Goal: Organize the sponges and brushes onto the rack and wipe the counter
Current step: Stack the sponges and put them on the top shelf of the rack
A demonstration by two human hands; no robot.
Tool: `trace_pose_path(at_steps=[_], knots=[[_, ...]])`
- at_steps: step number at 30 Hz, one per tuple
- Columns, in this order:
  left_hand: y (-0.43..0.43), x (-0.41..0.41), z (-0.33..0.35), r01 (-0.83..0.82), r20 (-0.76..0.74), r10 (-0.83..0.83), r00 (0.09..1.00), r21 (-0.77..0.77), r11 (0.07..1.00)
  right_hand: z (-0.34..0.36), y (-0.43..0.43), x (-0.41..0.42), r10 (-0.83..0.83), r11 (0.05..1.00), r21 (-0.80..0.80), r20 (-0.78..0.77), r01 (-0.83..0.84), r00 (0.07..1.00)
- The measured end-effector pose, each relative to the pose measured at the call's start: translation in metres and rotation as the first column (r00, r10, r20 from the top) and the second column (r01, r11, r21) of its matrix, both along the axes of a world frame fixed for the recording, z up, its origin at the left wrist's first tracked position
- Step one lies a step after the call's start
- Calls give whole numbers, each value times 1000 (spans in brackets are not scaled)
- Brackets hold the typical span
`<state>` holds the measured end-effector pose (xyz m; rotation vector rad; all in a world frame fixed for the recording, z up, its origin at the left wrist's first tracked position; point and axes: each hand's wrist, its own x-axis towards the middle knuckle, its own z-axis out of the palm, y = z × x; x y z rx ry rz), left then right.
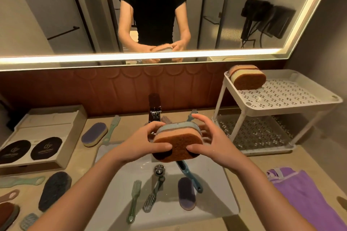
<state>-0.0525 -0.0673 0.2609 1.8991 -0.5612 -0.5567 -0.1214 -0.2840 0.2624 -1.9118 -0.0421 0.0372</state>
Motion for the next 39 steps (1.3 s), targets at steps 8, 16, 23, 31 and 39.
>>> trace_pose_path(at_steps=[8,16,23,31,39], knots=[[-17,22,43,-178,303,155,940,51,983,35,-14,31,31,995,-95,42,-27,999],[-66,36,84,-286,570,252,782,-31,958,82,-55,59,34,994,107,6,-34,999],[-125,55,106,-110,569,112,815,-38,993,101,-114,67,-94,950,301,18,84,995],[-221,73,94,-42,530,47,847,-22,999,83,-184,65,-325,790,507,-129,344,937],[-273,76,58,-2,492,-14,871,31,1000,66,-221,65,-463,781,367,-203,505,863]])
